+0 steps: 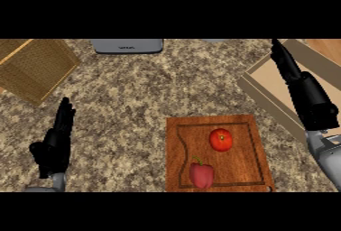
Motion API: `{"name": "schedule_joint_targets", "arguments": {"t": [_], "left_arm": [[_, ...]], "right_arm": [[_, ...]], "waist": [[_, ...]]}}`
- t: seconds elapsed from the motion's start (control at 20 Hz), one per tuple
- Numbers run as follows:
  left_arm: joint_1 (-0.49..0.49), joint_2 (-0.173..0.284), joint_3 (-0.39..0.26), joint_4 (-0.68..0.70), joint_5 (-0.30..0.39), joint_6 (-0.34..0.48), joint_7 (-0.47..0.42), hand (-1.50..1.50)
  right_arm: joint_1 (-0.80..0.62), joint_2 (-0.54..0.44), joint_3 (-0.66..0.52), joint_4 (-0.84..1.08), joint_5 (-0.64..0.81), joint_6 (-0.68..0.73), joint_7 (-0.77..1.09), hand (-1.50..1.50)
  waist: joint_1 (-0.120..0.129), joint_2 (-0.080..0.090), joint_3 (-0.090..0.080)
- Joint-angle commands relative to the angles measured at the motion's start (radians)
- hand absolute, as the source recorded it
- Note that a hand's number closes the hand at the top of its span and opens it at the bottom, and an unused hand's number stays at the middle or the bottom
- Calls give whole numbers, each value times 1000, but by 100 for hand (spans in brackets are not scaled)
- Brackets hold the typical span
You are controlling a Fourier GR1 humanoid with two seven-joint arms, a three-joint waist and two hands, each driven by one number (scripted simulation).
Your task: Pick the tomato from the cutting board and place it in the cardboard box
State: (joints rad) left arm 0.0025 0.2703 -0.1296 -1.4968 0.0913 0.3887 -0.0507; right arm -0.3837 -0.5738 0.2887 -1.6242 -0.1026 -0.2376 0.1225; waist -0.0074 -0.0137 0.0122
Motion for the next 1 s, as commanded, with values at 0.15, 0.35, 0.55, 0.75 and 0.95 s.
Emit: {"name": "schedule_joint_targets", "arguments": {"t": [0.15,0.35,0.55,0.75,0.95], "left_arm": [[-25,94,67,-118,133,-158,152,0],[-1,91,96,-88,240,-230,175,0],[1,151,139,-157,309,-300,249,0],[-10,128,143,-108,294,-301,236,0],[0,128,138,-147,284,-279,247,0]], "right_arm": [[74,57,-111,-4,-201,106,-26,-150],[196,73,-203,-17,-18,-179,-159,-150],[340,161,-168,-115,-18,-136,-458,-150],[483,97,-50,-338,104,-104,-414,-150],[459,-140,-34,-324,241,-6,-159,-150]], "waist": [[12,12,-11],[-38,3,-11],[-3,9,-10],[-10,10,-13],[-9,7,-17]]}}
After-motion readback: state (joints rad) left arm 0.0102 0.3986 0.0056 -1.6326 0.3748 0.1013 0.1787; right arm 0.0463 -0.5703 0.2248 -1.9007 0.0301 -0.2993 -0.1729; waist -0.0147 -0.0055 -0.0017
